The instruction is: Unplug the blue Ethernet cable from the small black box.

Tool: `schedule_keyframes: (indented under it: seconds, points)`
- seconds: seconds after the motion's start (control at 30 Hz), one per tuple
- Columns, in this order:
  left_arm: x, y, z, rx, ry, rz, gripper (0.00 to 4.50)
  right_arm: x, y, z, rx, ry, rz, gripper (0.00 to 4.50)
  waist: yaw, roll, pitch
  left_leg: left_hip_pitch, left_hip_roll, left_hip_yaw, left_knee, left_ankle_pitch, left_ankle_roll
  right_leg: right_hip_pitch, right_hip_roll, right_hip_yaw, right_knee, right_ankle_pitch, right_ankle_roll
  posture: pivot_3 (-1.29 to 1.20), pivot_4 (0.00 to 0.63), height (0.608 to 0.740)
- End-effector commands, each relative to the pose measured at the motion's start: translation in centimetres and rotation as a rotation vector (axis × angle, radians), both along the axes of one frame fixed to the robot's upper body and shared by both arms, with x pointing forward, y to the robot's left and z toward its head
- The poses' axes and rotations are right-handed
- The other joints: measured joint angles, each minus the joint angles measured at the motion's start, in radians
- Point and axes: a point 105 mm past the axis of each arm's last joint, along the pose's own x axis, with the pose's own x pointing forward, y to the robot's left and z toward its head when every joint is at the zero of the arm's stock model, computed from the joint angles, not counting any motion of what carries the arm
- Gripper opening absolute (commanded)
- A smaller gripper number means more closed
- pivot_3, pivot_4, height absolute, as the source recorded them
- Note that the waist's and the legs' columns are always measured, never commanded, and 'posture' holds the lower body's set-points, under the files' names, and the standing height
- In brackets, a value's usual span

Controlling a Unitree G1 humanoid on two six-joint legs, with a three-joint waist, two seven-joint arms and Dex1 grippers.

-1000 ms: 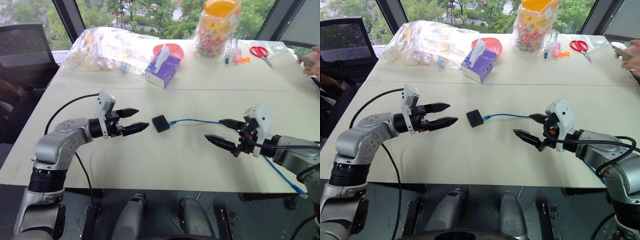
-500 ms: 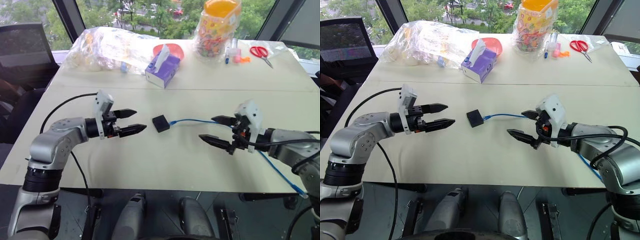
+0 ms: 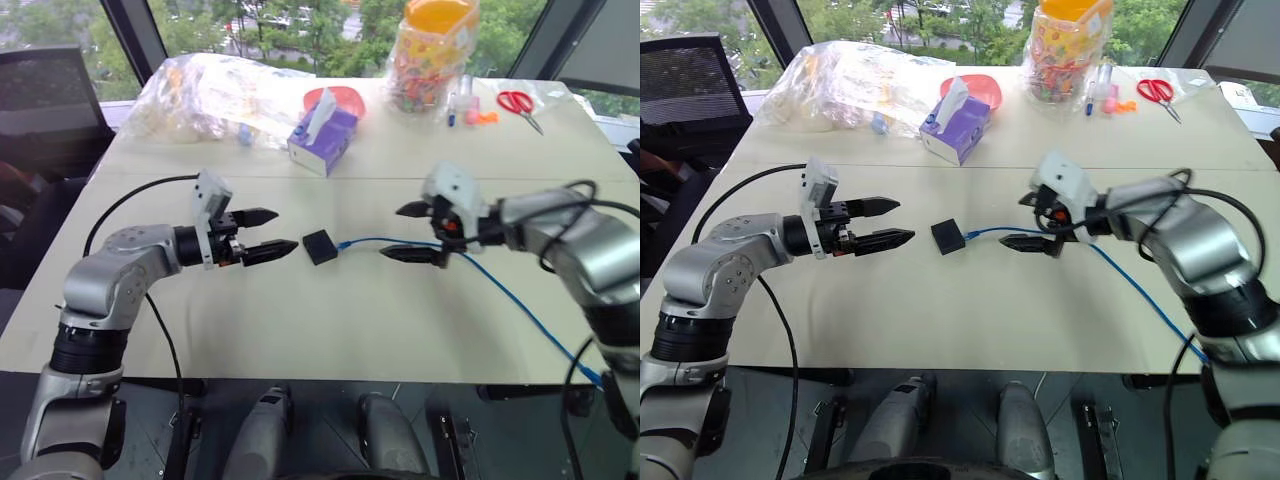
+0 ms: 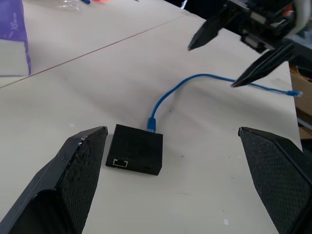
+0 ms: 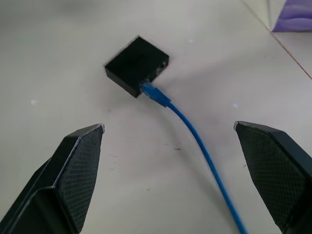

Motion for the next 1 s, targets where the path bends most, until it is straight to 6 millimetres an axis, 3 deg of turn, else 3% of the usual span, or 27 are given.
schedule_keyframes:
  seconds: [0.03,0.27,0.57,0.67,0.9,0.93,1.0]
  points:
    - [-0.3,-0.1,1.2,0.010,-0.098,0.020,4.46,2.1,1.1,-0.3,-0.078,-0.017,0.069,4.50,-0.002,0.000,0.000,0.000,0.000,0.000,0.000,0.000,0.000,-0.001,0.000,0.000,0.001,0.000,0.000,0.00,0.150,0.728]
    - [-1.1,0.5,1.1,-0.002,-0.130,0.099,4.46,6.0,2.7,-2.1,-0.214,-0.003,0.116,4.50,-0.012,0.000,0.001,0.001,0.000,-0.001,0.000,0.001,-0.001,-0.002,0.001,0.000,0.007,0.002,0.004,0.00,0.150,0.728]
    - [-2.5,1.1,0.2,0.001,-0.130,0.176,4.46,5.5,4.4,-3.9,-0.306,0.069,0.266,4.50,-0.023,0.001,0.001,0.003,0.000,-0.002,-0.001,0.001,-0.002,-0.003,0.003,0.000,0.011,0.002,0.004,0.00,0.150,0.728]
    - [-2.6,1.0,-0.1,0.000,-0.126,0.180,4.50,5.3,5.0,-4.0,-0.282,0.079,0.284,3.75,-0.023,0.001,0.001,0.004,0.000,-0.002,-0.001,0.001,-0.002,-0.002,0.003,0.000,0.011,0.002,0.004,0.00,0.150,0.728]
    - [-2.0,1.5,0.2,0.012,-0.132,0.196,4.50,5.0,5.9,-5.0,-0.307,0.086,0.314,0.35,-0.025,0.001,0.001,0.004,0.001,-0.003,-0.001,0.002,-0.003,-0.002,0.004,0.000,0.013,0.002,0.004,0.00,0.150,0.728]
    - [-2.0,1.5,0.0,0.018,-0.133,0.197,4.50,5.1,5.9,-5.1,-0.309,0.082,0.307,0.06,-0.027,0.001,0.001,0.004,0.001,-0.003,-0.001,0.002,-0.003,-0.002,0.004,0.001,0.013,0.002,0.004,0.00,0.150,0.728]
    - [-2.2,1.2,-0.1,0.008,-0.122,0.182,4.50,5.2,6.0,-5.1,-0.286,0.071,0.293,0.06,-0.028,0.001,0.000,0.005,0.001,-0.003,-0.001,0.002,-0.003,-0.002,0.004,0.001,0.013,0.002,0.004,0.00,0.150,0.728]
